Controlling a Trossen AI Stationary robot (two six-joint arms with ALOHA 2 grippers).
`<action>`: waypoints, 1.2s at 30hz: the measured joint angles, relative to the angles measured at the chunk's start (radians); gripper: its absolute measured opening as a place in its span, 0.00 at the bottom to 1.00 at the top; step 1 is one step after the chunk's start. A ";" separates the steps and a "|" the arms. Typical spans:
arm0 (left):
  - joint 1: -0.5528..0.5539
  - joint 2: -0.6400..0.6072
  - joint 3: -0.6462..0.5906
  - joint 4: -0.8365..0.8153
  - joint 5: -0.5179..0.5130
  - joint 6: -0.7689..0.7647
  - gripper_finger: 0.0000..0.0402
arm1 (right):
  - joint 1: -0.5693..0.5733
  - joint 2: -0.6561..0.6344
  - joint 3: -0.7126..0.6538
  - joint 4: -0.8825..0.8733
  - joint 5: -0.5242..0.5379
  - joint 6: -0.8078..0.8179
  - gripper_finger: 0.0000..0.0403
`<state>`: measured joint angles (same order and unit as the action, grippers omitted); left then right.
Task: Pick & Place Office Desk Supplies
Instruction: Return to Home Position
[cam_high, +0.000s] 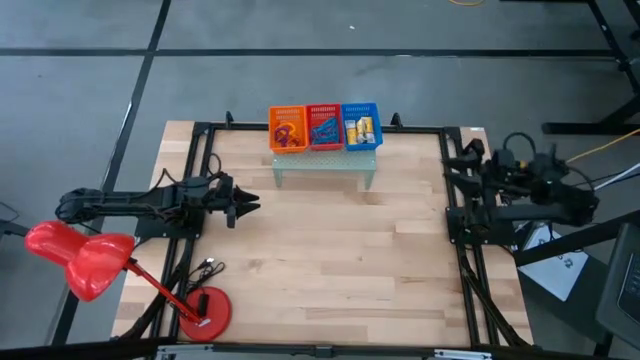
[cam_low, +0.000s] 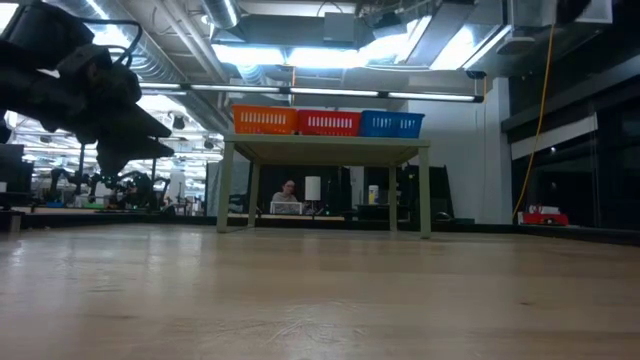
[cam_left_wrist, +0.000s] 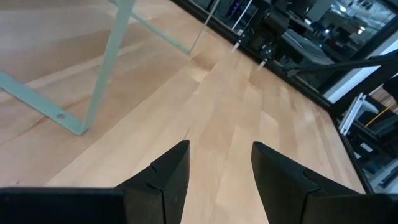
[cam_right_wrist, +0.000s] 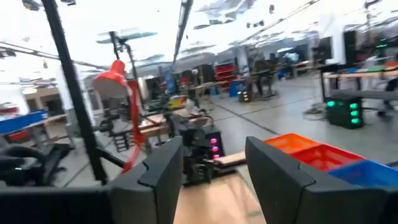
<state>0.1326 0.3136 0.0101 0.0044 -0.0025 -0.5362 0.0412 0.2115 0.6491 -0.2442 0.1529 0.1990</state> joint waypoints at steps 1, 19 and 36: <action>0.000 0.004 0.000 0.000 0.000 0.000 0.42 | 0.000 -0.041 -0.026 -0.011 0.005 -0.012 0.44; -0.002 0.019 0.001 0.011 -0.006 0.000 0.42 | 0.000 -0.212 -0.426 0.057 -0.094 0.078 0.44; -0.002 0.019 0.001 0.019 -0.005 0.000 0.42 | 0.000 -0.193 -0.602 0.176 -0.176 0.053 0.44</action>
<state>0.1310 0.3321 0.0109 0.0229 -0.0076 -0.5362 0.0410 0.0182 0.0470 -0.0681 -0.0232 0.2525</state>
